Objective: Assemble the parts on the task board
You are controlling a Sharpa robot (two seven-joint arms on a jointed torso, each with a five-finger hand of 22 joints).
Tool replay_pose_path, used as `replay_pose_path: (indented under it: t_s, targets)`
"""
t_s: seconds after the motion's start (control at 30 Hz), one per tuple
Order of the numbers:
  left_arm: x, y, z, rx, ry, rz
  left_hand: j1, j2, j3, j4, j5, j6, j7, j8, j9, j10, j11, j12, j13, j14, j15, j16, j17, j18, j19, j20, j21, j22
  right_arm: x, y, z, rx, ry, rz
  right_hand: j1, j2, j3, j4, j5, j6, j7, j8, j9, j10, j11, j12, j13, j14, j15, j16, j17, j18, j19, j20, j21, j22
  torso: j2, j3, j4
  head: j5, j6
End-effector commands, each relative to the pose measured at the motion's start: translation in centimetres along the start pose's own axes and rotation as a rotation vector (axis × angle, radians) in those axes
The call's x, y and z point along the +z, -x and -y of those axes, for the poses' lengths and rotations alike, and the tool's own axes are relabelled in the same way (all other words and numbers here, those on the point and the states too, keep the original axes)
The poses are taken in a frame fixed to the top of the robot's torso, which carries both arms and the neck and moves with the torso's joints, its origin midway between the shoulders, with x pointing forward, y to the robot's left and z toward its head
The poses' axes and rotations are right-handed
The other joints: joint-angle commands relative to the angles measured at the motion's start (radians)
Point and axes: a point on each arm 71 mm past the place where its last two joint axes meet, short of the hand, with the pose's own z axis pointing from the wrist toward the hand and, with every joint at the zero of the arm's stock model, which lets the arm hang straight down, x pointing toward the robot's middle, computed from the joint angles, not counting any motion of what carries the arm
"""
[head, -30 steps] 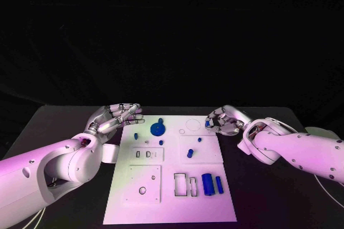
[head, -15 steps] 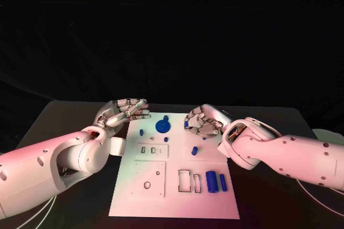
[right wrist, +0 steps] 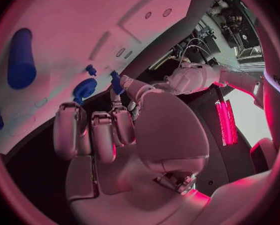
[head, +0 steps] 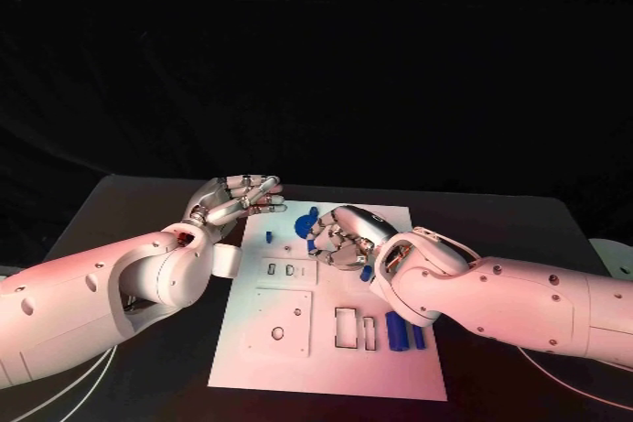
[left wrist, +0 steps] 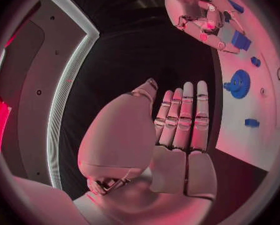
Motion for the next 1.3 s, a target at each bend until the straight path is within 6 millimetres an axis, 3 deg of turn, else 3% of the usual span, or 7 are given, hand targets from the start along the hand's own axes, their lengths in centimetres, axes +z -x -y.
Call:
replay_pose_path:
  t_s: [0.03,0.53,0.77,1.3]
  targets:
    - [0.0,-0.2,0.1,-0.01,-0.005,-0.019,0.0,-0.013,0.008,0.0,-0.003,-0.005,0.017,-0.007,-0.001,0.005,0.005,-0.005,0.0,0.002,0.007,-0.004,0.001,0.013,0.002,0.004,-0.005,-0.001,0.2,-0.8,-0.2,-0.044,0.003,-0.036,-0.005,0.006,0.004,0.002,0.004,0.012,-0.005,0.009,0.01,0.01,0.0,0.006,0.058,0.076,-0.007,0.0,0.131,-0.016,0.006,-0.003,0.002,0.051,0.002,0.0011,0.0004,0.003,-0.004]
    - [0.0,-0.3,0.1,-0.012,-0.004,-0.022,0.0,-0.013,0.008,0.0,-0.003,-0.005,0.017,-0.007,-0.001,0.005,0.005,-0.005,0.0,0.002,0.007,-0.004,0.001,0.013,0.002,0.004,-0.005,-0.001,0.7,-3.3,-0.7,-0.072,0.019,-0.085,-0.018,-0.001,0.001,0.003,0.004,0.009,-0.005,0.01,0.012,0.009,-0.001,0.004,0.057,0.076,-0.008,0.0,0.13,-0.016,0.006,-0.005,0.001,0.05,0.0,0.0032,0.0004,0.014,-0.015]
    - [0.0,-0.2,0.1,-0.012,-0.003,-0.022,0.0,-0.014,0.009,0.0,-0.003,-0.005,0.017,-0.007,-0.001,0.006,0.005,-0.006,0.001,0.002,0.007,-0.005,0.002,0.013,0.002,0.004,-0.005,-0.001,0.8,-3.8,-0.6,-0.085,0.015,-0.104,-0.032,-0.014,-0.005,0.004,0.011,0.004,-0.004,0.009,0.013,0.005,0.0,0.0,0.053,0.076,-0.008,-0.001,0.129,-0.015,0.004,-0.006,-0.002,0.047,0.001,0.0028,-0.0002,0.015,-0.018]
    - [0.0,-0.2,0.1,-0.012,-0.002,-0.024,0.0,-0.014,0.009,0.0,-0.003,-0.005,0.017,-0.007,-0.001,0.006,0.005,-0.006,0.001,0.002,0.007,-0.005,0.002,0.013,0.002,0.004,-0.005,-0.001,0.9,-4.5,-0.7,-0.097,0.019,-0.115,-0.035,-0.016,-0.006,0.004,0.013,0.004,-0.004,0.009,0.013,0.005,0.0,-0.001,0.053,0.076,-0.008,-0.001,0.127,-0.015,0.004,-0.006,-0.003,0.047,0.0,0.0026,-0.0001,0.018,-0.023]
